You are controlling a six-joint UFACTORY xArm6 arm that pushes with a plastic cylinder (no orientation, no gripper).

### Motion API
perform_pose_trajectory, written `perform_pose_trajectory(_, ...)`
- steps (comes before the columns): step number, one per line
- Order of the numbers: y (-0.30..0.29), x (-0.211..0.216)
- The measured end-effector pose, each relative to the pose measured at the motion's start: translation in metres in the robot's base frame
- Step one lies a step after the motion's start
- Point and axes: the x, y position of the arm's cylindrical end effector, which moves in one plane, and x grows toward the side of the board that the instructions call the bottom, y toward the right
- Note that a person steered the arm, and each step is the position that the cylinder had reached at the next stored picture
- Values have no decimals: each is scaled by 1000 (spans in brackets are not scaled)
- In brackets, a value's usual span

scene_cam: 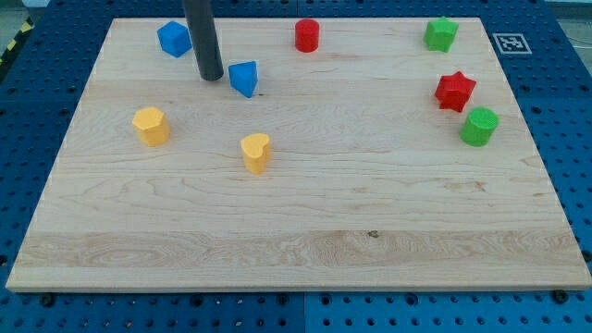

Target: Place the blue triangle right to the yellow heart

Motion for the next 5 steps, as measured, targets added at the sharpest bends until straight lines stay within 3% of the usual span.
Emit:
perform_pose_trajectory(2,21,-6)
perform_pose_trajectory(3,34,48)
perform_pose_trajectory(4,49,72)
perform_pose_trajectory(5,39,56)
